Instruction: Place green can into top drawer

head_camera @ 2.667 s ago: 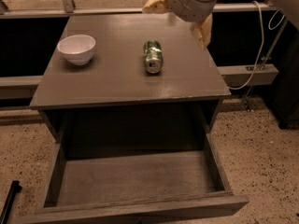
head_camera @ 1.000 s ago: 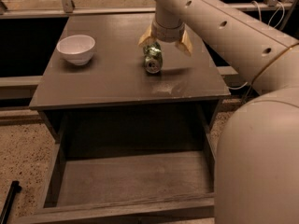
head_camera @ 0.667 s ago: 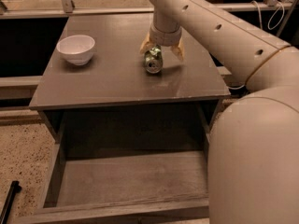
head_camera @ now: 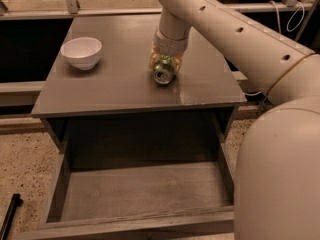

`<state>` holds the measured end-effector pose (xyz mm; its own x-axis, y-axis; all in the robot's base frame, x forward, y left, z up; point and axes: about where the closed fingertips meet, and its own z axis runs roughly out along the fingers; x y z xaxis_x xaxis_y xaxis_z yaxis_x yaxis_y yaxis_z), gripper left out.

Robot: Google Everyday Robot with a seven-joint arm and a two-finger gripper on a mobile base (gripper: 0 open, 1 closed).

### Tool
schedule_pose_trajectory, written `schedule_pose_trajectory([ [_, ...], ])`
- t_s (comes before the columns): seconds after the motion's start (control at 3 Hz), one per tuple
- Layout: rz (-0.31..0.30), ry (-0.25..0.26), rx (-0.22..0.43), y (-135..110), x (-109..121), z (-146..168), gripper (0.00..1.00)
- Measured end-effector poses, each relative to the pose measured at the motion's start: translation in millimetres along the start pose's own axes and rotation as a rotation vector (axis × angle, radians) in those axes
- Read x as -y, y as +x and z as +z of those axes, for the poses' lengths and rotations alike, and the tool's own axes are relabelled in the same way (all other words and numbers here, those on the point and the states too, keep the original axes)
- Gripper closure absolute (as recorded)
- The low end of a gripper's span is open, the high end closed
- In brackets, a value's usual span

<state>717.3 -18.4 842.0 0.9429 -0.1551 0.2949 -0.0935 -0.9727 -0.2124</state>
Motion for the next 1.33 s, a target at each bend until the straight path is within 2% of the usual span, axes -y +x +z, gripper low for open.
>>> schedule_pose_trajectory([
  [0.33,0.092,0.077,0.028,-29,-3,-36,0.89],
  [0.67,0.224,0.165,0.015,-70,-19,-92,1.00],
  [1.0,0.236,0.306,0.023,-131,-9,-124,1.00],
  [1.33,0.220,0.442,0.065,-199,-26,-98,1.00],
])
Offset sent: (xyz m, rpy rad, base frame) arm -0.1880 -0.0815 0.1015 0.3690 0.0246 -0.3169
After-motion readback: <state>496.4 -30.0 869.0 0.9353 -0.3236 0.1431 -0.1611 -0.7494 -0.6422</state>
